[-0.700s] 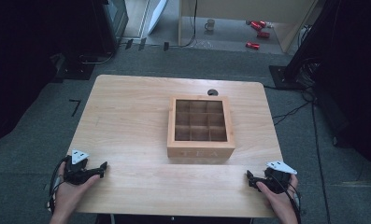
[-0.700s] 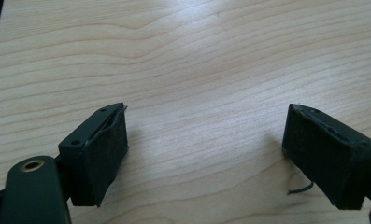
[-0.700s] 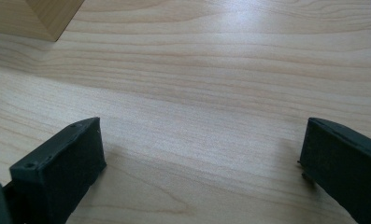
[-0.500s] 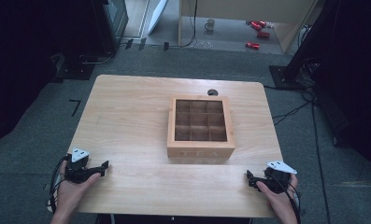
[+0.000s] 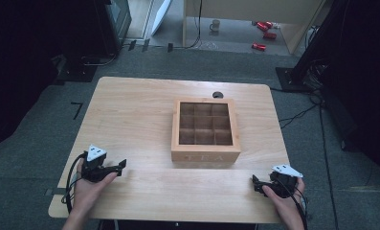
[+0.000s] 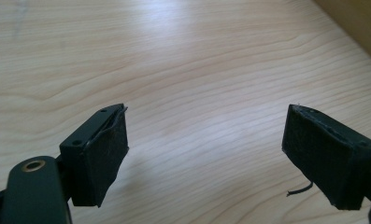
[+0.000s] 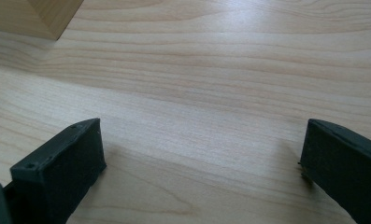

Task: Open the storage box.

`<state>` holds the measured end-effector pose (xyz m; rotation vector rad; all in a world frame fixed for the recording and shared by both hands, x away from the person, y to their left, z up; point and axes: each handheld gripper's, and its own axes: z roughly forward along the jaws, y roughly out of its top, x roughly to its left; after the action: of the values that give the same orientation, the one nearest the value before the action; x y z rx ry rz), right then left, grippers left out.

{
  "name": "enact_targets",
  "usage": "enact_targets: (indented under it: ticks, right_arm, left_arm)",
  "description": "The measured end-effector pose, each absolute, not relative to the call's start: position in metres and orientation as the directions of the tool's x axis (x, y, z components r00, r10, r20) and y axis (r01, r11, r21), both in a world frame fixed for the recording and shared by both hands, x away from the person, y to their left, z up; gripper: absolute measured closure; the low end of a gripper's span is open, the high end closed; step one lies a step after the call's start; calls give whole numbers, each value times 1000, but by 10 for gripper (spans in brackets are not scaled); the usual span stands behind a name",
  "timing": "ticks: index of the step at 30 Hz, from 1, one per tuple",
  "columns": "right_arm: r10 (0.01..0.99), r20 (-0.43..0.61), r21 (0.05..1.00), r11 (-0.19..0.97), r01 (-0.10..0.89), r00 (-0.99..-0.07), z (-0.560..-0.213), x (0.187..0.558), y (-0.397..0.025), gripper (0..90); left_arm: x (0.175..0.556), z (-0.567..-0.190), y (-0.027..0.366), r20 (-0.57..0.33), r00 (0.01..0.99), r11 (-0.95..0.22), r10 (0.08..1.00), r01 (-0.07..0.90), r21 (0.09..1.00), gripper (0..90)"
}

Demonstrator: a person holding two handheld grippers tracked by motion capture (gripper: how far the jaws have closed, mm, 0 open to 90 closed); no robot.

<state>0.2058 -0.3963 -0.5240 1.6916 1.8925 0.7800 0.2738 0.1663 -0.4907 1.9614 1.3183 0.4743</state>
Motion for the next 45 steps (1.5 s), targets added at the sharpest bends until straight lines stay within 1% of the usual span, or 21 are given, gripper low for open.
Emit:
enact_targets:
  ticks: [9, 15, 24, 45]
  right_arm:
    - [991, 3, 706, 91, 702, -131, -517, 206, -390, 0]
    - [990, 5, 719, 92, 689, -137, -511, 206, -386, 0]
    - [988, 9, 734, 99, 671, -156, -503, 206, -378, 0]
    - [983, 41, 770, 84, 633, -181, -481, 218, -366, 0]
  left_arm:
    - [280, -483, 130, -88, 491, -270, 867, 610, 745, 151]
    - [283, -478, 110, -96, 524, -282, 846, 593, 754, 153]
    - [287, -473, 78, -111, 569, -297, 815, 573, 764, 156]
    - [291, -467, 27, -125, 639, -332, 759, 545, 770, 164]
